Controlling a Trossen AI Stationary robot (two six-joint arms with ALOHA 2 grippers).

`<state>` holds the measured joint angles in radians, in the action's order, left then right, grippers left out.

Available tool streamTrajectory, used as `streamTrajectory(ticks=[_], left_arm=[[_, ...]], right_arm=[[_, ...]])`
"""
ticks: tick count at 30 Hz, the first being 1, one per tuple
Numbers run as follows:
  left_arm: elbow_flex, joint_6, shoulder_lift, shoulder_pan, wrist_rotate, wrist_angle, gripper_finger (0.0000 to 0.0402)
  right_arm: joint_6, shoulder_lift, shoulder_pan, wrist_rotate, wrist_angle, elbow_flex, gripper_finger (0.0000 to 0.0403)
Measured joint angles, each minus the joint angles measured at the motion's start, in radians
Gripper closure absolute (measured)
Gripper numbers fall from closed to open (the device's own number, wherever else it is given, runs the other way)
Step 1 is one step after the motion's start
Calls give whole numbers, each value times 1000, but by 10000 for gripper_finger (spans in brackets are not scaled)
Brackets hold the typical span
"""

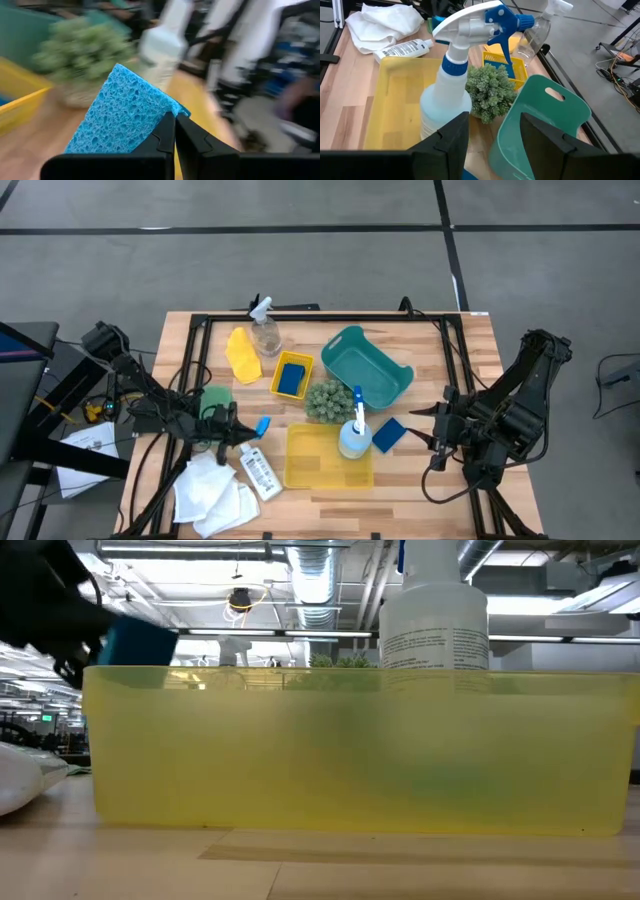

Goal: Pick & Place Kitchen Items
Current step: Put the blue sponge into the top yellow bin

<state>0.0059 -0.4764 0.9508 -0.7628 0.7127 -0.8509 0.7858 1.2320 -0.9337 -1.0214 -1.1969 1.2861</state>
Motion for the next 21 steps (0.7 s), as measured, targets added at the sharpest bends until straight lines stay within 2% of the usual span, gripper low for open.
streamTrajectory(ticks=[8, 11, 17, 21], left_arm=[[0, 74, 0, 33, -455, -117, 401], [0, 108, 0, 48, -590, -185, 401], [30, 119, 12, 71, -710, -193, 401], [67, 11, 91, 70, -743, -178, 401]], right_arm=[[0, 0, -1, 0, -4, 0, 235], [1, 0, -3, 0, -4, 0, 235], [8, 0, -3, 0, -5, 0, 235], [12, 0, -3, 0, -2, 0, 235]])
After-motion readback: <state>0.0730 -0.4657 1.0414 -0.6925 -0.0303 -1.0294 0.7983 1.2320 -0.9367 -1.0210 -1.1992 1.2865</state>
